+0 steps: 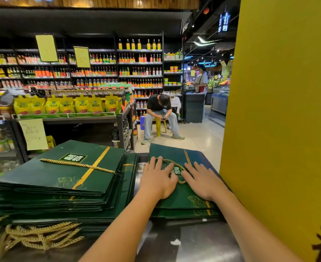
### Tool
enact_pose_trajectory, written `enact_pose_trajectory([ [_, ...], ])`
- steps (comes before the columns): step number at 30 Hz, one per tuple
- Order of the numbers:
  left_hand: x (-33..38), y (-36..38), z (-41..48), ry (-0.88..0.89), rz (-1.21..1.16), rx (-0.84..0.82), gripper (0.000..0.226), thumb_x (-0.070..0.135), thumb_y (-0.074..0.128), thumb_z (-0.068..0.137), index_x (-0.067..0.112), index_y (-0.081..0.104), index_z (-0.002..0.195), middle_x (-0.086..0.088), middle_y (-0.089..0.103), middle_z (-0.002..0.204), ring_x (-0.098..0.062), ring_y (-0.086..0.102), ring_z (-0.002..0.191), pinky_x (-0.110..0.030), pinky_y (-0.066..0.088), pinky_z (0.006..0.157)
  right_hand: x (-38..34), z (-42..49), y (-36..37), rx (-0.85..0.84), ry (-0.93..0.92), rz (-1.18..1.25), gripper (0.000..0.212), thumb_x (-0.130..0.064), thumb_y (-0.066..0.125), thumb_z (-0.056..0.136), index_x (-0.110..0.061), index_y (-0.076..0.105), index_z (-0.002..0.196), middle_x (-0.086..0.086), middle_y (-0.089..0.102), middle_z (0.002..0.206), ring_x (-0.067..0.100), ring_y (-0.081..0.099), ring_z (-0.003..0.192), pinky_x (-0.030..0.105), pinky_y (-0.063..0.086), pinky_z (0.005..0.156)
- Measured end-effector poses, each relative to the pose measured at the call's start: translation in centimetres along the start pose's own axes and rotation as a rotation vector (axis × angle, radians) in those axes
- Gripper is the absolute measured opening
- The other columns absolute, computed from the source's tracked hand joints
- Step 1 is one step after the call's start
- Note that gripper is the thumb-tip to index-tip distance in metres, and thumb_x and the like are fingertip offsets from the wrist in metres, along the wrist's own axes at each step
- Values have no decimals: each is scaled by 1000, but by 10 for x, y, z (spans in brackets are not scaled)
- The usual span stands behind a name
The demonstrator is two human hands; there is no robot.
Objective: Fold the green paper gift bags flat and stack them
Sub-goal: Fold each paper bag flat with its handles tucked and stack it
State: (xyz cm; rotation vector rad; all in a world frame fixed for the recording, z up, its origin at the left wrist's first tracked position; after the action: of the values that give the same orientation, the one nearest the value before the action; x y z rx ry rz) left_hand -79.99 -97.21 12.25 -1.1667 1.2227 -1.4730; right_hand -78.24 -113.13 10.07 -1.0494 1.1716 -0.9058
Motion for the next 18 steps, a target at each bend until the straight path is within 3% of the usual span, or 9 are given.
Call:
enact_pose_trajectory([
  [8, -1, 1, -1, 4, -9, 1, 59, 48, 20, 105, 35, 14, 162, -8, -5, 170, -29, -11, 156, -47, -3, 127, -3, -2, 1, -33, 5, -47, 61, -57, 10, 105, -35, 5, 162, 4, 3, 170, 23, 1, 157, 46, 2, 126],
  [11, 2, -11, -9, -4, -63, 68, 55, 42, 28, 105, 27, 34, 157, -11, 17, 168, -30, 8, 156, -49, 14, 125, -9, -8, -10, 40, -19, -118, 57, -53, 12, 107, -33, 19, 160, 7, 24, 166, 25, 20, 153, 45, 17, 124],
  [12, 4, -18, -14, -1, -82, 105, 50, 40, 33, 104, 23, 48, 148, -12, 36, 160, -31, 26, 151, -47, 27, 120, -11, -12, -17, 91, -29, -161, 55, -52, 15, 107, -32, 31, 155, 6, 40, 157, 25, 35, 145, 44, 29, 118],
  [14, 6, -43, -26, 19, -60, 216, 38, 38, 40, 102, 17, 67, 119, -8, 63, 123, -29, 57, 119, -41, 46, 94, -19, -20, -34, 233, -52, -201, 49, -52, 22, 106, -28, 54, 136, 1, 62, 130, 22, 58, 119, 41, 46, 98],
  [16, 0, -71, -43, 27, -81, 293, 31, 36, 46, 101, 17, 69, 104, -3, 66, 103, -25, 62, 95, -37, 46, 76, -33, -29, -51, 348, -78, -126, 42, -48, 31, 106, -25, 64, 120, 0, 66, 114, 22, 62, 104, 40, 49, 87],
  [18, -16, -97, -62, 14, -171, 330, 26, 34, 48, 100, 18, 68, 102, 0, 67, 97, -23, 61, 87, -35, 50, 74, -58, -39, -66, 419, -123, 41, 35, -42, 41, 103, -22, 70, 106, 0, 69, 103, 22, 64, 97, 41, 51, 85],
])
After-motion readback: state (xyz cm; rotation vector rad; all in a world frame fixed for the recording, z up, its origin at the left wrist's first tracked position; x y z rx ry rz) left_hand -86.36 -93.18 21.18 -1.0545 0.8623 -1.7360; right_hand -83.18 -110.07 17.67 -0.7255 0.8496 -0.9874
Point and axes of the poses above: each hand's wrist, its own z-axis towards the middle knuckle, its own y-axis out of the palm, x = y × z, the point moved 6 cm from there along z, towards the middle knuckle
